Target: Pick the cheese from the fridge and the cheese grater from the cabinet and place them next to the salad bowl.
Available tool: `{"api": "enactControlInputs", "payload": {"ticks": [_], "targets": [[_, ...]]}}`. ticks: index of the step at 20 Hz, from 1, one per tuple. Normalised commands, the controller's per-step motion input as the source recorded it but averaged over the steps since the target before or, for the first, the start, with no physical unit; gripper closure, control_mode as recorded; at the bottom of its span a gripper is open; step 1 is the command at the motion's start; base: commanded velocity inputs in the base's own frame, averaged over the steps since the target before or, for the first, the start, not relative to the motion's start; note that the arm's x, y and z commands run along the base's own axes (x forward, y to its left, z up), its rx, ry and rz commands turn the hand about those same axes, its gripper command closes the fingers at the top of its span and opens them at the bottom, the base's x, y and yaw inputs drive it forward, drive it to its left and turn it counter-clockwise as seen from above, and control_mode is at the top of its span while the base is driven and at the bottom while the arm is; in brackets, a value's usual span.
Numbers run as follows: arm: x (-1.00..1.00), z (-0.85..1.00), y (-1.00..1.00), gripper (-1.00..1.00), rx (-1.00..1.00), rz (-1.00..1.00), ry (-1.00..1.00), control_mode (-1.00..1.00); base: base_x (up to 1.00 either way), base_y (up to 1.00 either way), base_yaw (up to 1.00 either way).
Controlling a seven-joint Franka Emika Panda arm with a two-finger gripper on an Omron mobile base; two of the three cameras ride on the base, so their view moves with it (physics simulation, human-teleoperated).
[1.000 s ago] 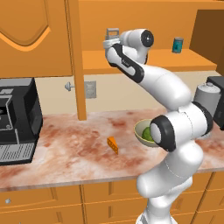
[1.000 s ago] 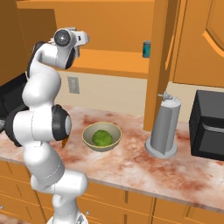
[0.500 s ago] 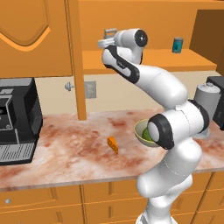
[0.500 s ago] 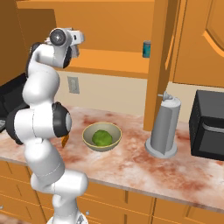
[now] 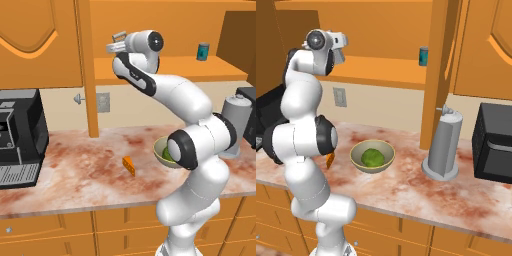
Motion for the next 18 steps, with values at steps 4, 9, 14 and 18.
{"api": "enactControlInputs", "payload": {"ticks": [4,9,14,18], "targets": [[0.0,-0.13,0.0,1.0,0.0,0.0,0.0,-1.0,0.0,0.0,0.0],[0.0,-0.19,0.0,1.0,0.0,0.0,0.0,-1.0,0.0,0.0,0.0],[-0.07,0.0,0.0,1.0,0.0,0.0,0.0,-1.0,0.0,0.0,0.0],[-0.02,0.0,0.0,1.0,0.0,0.0,0.0,-1.0,0.0,0.0,0.0]]}}
